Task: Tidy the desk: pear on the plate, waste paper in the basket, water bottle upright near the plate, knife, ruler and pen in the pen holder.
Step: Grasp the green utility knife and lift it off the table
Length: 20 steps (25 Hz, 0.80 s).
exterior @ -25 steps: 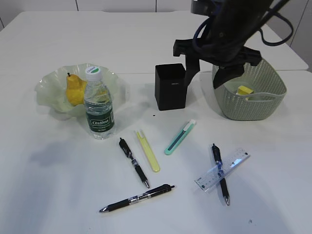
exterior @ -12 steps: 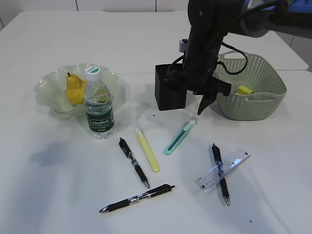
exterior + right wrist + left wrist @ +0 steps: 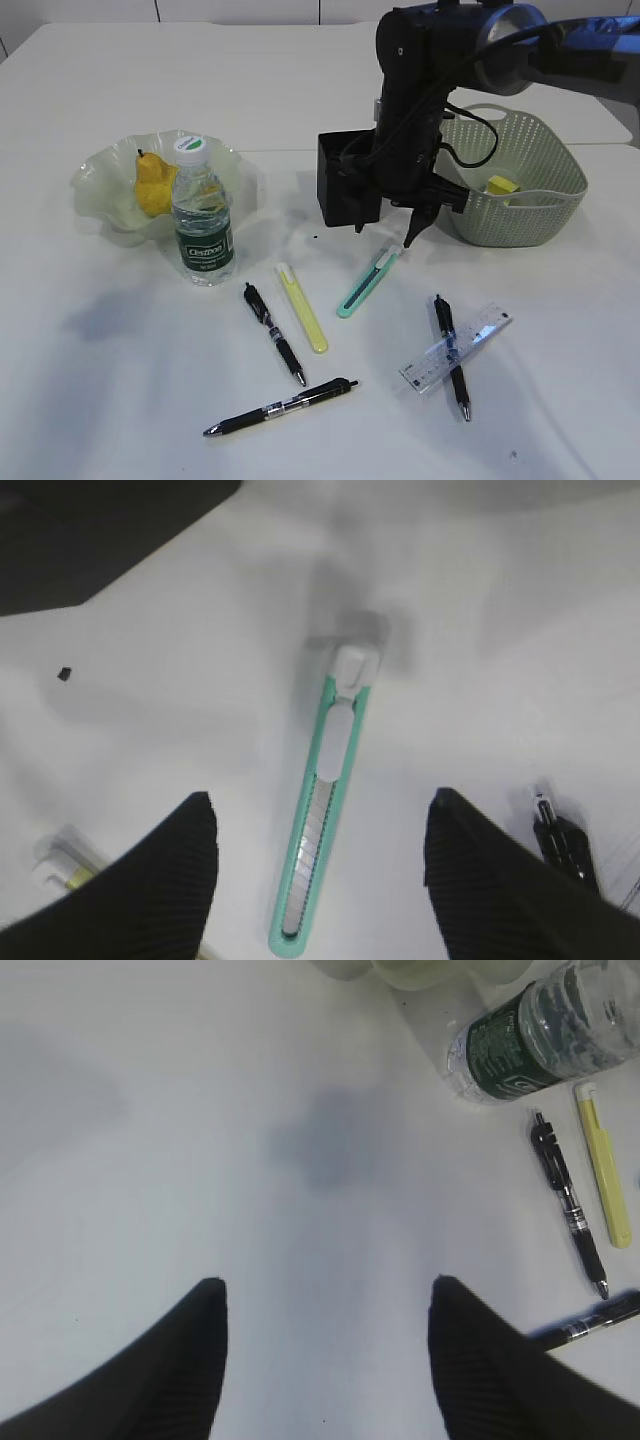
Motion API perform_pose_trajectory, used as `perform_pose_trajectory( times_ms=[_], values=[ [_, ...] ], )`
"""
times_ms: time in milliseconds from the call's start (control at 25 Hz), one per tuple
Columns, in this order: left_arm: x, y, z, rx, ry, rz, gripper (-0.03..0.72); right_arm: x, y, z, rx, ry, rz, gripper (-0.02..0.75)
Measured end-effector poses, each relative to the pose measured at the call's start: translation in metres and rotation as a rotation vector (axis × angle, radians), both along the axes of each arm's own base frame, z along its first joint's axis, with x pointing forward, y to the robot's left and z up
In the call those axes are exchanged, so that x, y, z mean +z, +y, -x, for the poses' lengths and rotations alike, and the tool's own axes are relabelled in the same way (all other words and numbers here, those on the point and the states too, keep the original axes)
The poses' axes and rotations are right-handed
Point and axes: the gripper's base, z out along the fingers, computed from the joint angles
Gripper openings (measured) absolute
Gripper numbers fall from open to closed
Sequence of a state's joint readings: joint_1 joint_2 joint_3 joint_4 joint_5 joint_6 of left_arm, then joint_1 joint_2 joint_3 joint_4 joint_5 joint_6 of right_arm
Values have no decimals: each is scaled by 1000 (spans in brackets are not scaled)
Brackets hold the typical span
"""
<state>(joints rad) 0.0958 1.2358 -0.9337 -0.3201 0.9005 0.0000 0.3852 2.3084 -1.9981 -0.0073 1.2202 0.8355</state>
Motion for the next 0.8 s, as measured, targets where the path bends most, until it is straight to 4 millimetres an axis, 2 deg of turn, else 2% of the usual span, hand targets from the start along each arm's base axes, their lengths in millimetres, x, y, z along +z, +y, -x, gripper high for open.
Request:
perform_pose_trajectory(
  times_ms=[320,640,800],
  values=[
    [0,0,0,0,0,0,449,-1,-12,-5,-78,4,-6,482],
    [0,0,0,1,-2,0,449,-28,-8,-6,-100,78,-36,481],
    [0,0,0,1,-2,0,449,-34,-7,-7,-125,90,-38,481]
  ],
)
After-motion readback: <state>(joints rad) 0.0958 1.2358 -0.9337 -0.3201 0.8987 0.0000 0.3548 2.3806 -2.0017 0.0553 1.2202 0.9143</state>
